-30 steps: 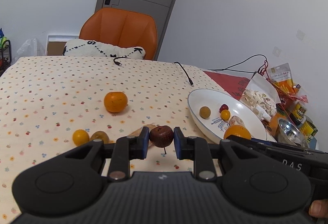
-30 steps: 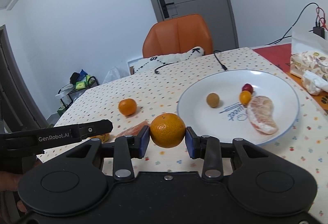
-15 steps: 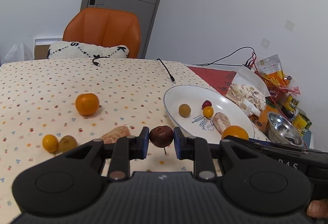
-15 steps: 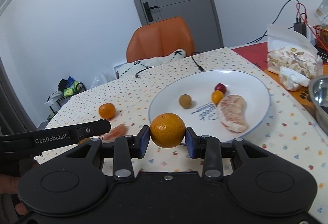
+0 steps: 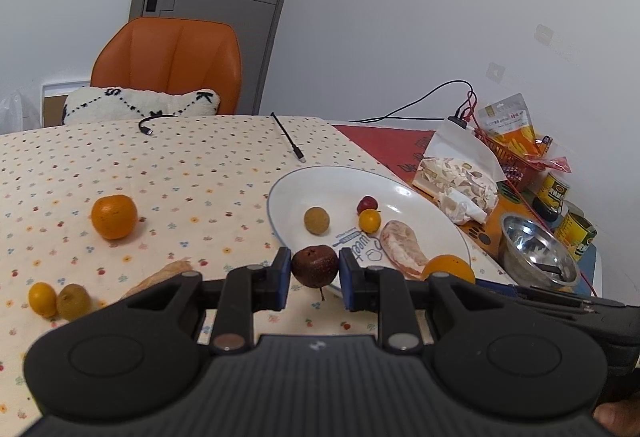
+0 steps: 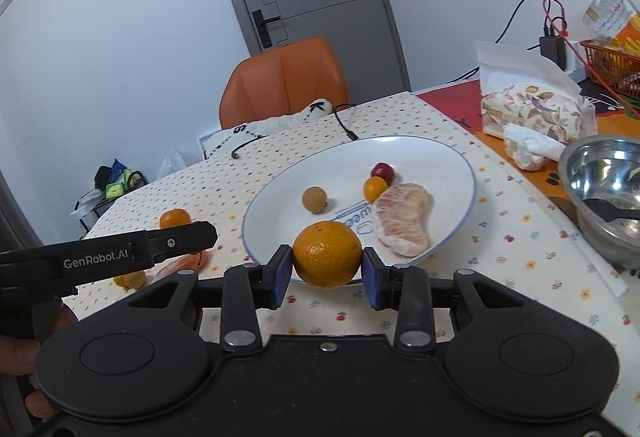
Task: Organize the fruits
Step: 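Carry the plum and mandarin orange over the white plate with both tools, then open both tools to drop the plum and mandarin onto the plate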
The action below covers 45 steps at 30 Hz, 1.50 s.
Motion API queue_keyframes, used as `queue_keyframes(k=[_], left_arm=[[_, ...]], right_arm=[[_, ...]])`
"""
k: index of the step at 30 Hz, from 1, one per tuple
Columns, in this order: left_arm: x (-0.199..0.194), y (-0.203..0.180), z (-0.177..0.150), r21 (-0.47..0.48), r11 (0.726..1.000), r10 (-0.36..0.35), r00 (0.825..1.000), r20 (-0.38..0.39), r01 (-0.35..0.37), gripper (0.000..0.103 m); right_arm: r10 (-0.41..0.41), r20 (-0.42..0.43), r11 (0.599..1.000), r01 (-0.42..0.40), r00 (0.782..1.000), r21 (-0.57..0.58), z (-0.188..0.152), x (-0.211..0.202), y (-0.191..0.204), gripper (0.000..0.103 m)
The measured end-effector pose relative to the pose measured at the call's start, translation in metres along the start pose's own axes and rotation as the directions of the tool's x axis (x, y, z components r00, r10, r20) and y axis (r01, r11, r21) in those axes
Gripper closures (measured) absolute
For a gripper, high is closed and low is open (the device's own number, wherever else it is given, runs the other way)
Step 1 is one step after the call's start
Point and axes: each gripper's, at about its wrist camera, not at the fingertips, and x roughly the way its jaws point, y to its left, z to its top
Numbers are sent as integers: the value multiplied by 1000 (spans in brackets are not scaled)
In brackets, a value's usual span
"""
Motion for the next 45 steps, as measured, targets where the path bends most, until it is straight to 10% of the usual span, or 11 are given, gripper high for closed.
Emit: queue_keyframes(k=[45], left_arm=[[27, -18, 14, 61, 998, 2, 1000, -15, -1, 75]], right_arm=[[-27, 34, 999, 26, 999, 31, 5, 5, -12, 63]])
